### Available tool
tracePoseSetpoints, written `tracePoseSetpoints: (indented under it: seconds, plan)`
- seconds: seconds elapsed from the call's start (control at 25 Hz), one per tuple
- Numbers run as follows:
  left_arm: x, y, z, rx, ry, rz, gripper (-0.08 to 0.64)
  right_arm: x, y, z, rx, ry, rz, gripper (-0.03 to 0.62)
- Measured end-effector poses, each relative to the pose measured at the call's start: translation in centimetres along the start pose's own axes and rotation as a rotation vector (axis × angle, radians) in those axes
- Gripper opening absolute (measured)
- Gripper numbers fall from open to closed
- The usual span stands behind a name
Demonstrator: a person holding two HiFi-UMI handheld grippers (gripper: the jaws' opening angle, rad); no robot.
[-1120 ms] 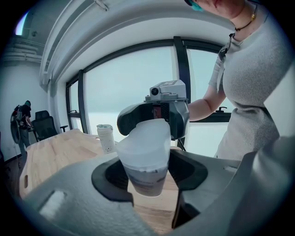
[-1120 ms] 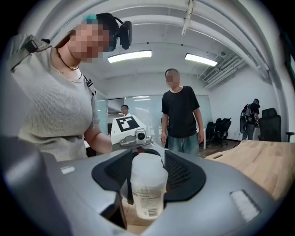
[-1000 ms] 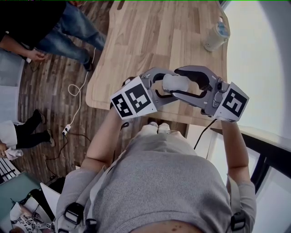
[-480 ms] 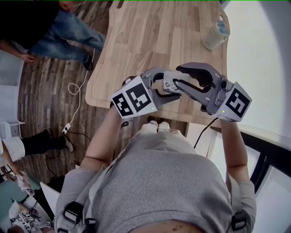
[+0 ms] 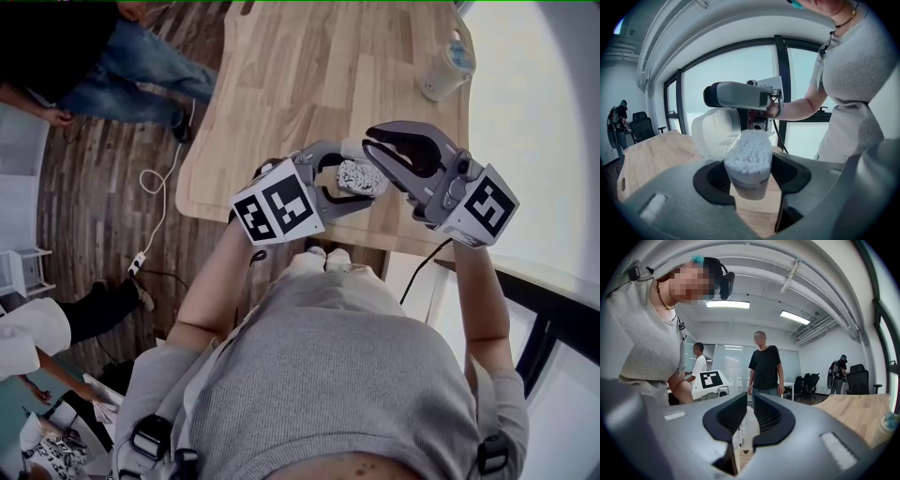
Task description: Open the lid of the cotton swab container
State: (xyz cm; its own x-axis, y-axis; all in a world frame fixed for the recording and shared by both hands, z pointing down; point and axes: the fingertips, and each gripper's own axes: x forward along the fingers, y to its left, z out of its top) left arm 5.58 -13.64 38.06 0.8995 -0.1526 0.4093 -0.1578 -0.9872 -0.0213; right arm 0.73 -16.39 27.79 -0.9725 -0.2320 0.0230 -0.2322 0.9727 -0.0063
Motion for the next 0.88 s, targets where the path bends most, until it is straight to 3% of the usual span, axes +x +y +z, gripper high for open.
tracePoseSetpoints:
  seconds: [0.44, 0.52, 0.88]
  plan:
    - [0.5, -0.1, -0.4, -0.01, -0.013, -0.006, 0.239, -0.2, -0.8, -0.4, -0.011, -0.003, -0.046, 0.043]
    - [0.7, -0.1, -0.6, -0.017, -0.016, -0.006, 0.239, -0.2, -0.9, -0.5, -0.02, -0.005, -0.06, 0.002]
    - [1.3, 0.6, -1.7, -0.023, -0.006, 0.007, 0.239, -1.3, -1.3, 0.5, -0.015, -0.074, -0.127, 0.002]
